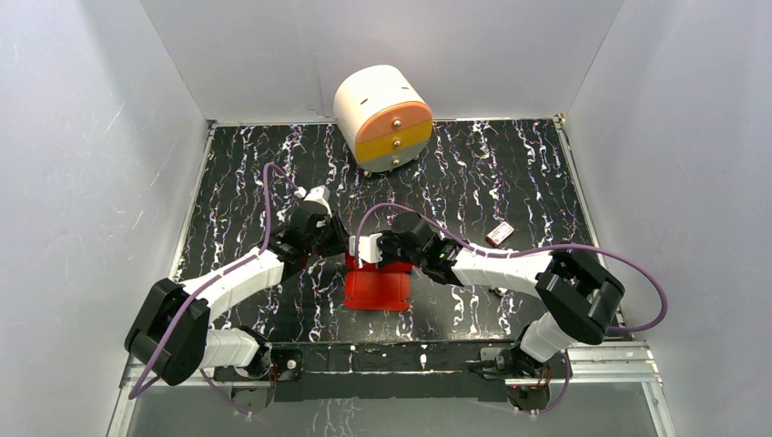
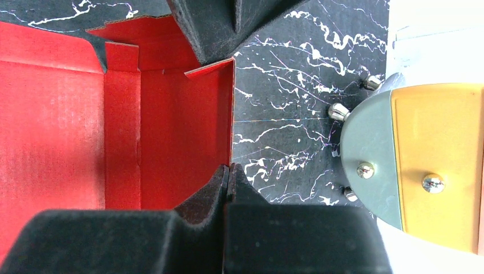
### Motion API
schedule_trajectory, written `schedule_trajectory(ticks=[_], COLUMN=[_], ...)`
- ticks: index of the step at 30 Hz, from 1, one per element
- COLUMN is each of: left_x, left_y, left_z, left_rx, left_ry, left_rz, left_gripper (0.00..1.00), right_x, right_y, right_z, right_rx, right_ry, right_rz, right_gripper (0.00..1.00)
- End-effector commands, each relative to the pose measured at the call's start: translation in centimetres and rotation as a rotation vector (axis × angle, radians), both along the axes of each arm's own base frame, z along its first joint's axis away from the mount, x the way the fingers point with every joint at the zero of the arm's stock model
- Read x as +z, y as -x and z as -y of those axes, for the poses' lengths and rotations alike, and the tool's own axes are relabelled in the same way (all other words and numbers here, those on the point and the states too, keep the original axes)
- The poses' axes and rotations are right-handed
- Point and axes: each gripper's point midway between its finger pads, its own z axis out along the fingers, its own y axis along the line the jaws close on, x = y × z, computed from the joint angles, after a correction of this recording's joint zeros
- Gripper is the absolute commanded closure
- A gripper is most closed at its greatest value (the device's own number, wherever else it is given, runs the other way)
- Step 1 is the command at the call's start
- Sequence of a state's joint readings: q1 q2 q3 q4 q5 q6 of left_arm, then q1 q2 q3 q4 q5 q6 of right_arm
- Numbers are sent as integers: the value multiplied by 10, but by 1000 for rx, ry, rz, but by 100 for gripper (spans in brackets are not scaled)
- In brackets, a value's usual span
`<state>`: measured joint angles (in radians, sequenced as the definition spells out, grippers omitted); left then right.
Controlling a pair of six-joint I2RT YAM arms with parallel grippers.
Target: Fold the paper box
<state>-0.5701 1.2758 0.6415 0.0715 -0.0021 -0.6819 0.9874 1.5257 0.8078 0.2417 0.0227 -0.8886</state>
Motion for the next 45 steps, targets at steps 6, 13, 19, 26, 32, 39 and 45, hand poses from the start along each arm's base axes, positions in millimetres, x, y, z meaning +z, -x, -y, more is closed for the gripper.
schedule_trajectory(ticks=[6,13,19,26,32,39,45], left_x=[22,30,31,26,24,29,25], left_y=[-5,1,11,20,22,19,29], left_z=[13,31,29,21,23,21,24], left_rx=[5,-29,-64,-70,-76,-63,-101], left_ry=[66,143,143,160,182,180,216], left_rz=[62,66,91,142,147,172,170], left_gripper=[79,79,79,79,86,88,88], right_x=[32,37,36,35,24,20,22], right_y=[0,-2,-4,-6,-3,4,3], right_z=[-22,-25,-21,-14,-7,-3,2], right_rx=[40,41,22,0,-11,-4,-55], right_ry=[-111,-127,-125,-113,-107,-97,-76], right_rz=[41,65,84,99,102,206,347], right_gripper=[99,99,100,100,99,99,100])
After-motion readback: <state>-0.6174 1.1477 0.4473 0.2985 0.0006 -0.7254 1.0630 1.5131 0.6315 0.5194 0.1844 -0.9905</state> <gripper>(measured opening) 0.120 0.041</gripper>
